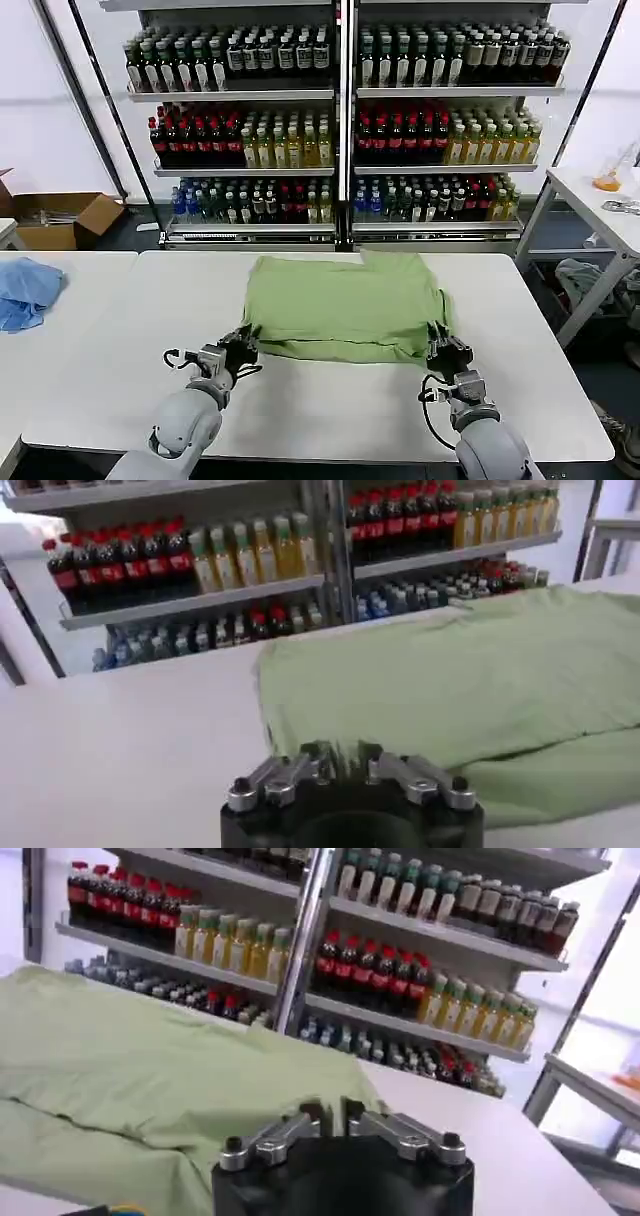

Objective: Fold and organize the clothes.

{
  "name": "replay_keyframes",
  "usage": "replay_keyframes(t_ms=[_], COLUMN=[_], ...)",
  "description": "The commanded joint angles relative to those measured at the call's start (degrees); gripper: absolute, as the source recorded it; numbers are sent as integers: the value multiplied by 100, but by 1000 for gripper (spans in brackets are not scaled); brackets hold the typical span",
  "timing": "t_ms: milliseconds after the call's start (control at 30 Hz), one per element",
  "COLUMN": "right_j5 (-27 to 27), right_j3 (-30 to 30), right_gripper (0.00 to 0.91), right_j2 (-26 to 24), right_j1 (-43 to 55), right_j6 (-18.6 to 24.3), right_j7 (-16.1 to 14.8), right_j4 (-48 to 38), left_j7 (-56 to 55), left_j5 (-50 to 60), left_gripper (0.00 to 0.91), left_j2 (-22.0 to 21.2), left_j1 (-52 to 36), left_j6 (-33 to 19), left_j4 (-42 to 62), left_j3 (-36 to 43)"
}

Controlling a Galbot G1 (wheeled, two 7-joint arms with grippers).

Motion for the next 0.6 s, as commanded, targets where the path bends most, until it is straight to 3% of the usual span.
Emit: replay_keyframes(t_ms=[33,200,333,467,500,533,567,600], right_j5=[-5,219,229,569,673,772,893,952], right_j3=[571,838,758,612,555,508,442,418], right_gripper=[907,907,907,907,907,867,715,343], right_j2=[112,250,294,329,337,337,330,331], right_j1=[-716,-1088,-929,-612,-565,-498,-434,-409], right_j6=[70,-33,-127,-419,-477,-528,-583,-612], right_j7=[51,145,211,270,274,277,294,311], right_j4=[515,559,249,-21,-60,-110,-185,-218], left_j7=[-31,-70,-104,-184,-189,-197,-205,-207], left_j5=[-27,-125,-181,-296,-315,-337,-364,-380], left_gripper=[907,907,907,907,836,554,403,161], left_j2=[-8,-60,-95,-98,-97,-99,-93,-88], left_j1=[509,600,493,265,236,196,157,132], left_j6=[-33,-51,-18,-16,-13,-2,-13,-19], left_j4=[-375,-222,-100,189,208,280,346,374], left_j3=[-266,-314,-288,-213,-206,-193,-174,-166])
